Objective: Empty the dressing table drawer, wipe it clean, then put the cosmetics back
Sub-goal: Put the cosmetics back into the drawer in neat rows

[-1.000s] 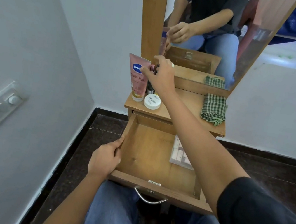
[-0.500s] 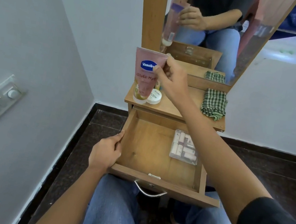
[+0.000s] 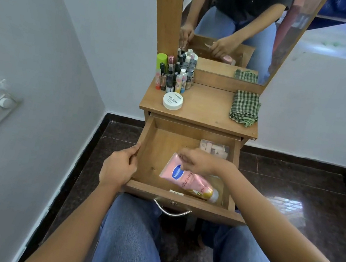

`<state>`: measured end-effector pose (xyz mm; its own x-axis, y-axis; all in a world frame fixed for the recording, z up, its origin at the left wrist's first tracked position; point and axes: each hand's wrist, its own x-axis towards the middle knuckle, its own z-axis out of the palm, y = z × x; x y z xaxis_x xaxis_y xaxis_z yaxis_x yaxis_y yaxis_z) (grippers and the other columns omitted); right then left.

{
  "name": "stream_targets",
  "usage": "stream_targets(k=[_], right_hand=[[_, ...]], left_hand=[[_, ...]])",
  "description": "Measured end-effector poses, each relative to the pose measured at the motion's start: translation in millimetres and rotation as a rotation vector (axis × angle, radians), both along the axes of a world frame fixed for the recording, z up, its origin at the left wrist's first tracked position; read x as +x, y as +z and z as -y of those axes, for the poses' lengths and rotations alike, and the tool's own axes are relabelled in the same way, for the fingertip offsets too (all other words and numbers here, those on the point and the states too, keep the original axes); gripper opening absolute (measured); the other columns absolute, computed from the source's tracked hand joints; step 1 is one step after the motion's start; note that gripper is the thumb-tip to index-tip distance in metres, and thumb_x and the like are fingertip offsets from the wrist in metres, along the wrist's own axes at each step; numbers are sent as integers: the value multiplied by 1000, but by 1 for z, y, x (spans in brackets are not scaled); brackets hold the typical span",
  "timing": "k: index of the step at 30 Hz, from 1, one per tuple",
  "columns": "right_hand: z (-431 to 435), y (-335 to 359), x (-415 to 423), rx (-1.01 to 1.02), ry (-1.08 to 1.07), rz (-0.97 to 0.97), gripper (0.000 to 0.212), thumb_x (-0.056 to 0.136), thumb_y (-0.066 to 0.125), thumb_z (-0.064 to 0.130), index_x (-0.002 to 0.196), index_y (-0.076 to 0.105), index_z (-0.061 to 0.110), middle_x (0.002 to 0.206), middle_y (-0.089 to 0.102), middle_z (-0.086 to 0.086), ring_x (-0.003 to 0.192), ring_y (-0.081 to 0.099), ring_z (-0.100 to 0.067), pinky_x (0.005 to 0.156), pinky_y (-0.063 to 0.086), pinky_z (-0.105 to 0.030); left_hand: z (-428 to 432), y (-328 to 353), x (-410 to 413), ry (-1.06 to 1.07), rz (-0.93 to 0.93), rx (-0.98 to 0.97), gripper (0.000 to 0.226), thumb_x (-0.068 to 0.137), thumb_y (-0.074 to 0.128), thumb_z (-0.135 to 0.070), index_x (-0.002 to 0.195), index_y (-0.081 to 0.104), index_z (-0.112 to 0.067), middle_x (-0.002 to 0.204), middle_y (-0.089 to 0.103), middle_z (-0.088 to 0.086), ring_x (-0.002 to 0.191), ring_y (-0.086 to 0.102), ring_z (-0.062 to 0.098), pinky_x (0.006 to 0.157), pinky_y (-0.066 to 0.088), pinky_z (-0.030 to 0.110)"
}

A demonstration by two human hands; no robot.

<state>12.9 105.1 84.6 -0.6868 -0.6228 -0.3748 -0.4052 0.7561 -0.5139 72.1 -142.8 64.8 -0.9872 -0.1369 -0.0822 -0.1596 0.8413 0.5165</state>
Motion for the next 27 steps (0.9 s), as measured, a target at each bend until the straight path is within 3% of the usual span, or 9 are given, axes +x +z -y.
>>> stream_targets(k=[3, 6, 14, 20, 24, 26, 27], right_hand=[[0, -17, 7, 36, -24, 53, 30, 91, 60, 14, 119, 48, 12, 95, 61, -2, 83, 57, -14, 71, 47, -28], [-3, -26, 9, 38, -74, 67, 30, 92, 60, 14, 119, 49, 12, 104, 62, -8, 94, 58, -23, 82, 48, -35], [-6, -40, 10, 34, -103, 3, 29, 91, 60, 13, 120, 57, 11, 113, 58, -5, 97, 54, -17, 86, 47, -29], [-5, -47, 16, 104, -72, -15, 40, 94, 52, 10, 135, 52, 11, 124, 59, -7, 113, 52, -19, 97, 41, -29], [-7, -48, 16, 126, -31, -8, 33, 91, 51, 6, 120, 61, 15, 127, 58, -8, 118, 53, -22, 100, 44, -38], [-6, -34, 11, 82, -65, -53, 23, 91, 52, 7, 106, 64, 21, 133, 55, -5, 116, 55, -19, 99, 46, -36], [-4, -24, 5, 31, -103, -102, 24, 91, 54, 9, 111, 63, 20, 131, 55, -3, 111, 58, -16, 96, 48, -32]], left_hand=[[1, -1, 0, -2, 1, 8, 50, 93, 44, -20, 138, 49, -41, 63, 55, -11, 58, 54, 9, 55, 40, 28], [1, -2, 1, -2, -2, 18, 49, 93, 44, -20, 138, 49, -40, 63, 55, -12, 58, 54, 8, 57, 43, 28], [1, -1, 1, -5, -3, 18, 48, 94, 45, -20, 138, 49, -39, 64, 56, -10, 57, 54, 9, 59, 48, 30], [0, 1, 1, -8, -5, 21, 48, 95, 46, -19, 139, 49, -38, 60, 52, -12, 53, 51, 7, 52, 39, 25], [0, 1, 2, -7, -6, 22, 48, 95, 46, -18, 139, 50, -37, 60, 53, -12, 53, 51, 7, 54, 41, 26], [0, 1, 2, -8, -1, 25, 48, 95, 46, -18, 139, 49, -38, 61, 54, -12, 53, 51, 7, 54, 41, 26], [0, 1, 2, -10, 2, 25, 48, 95, 46, -18, 139, 49, -38, 62, 54, -12, 54, 52, 7, 54, 41, 26]])
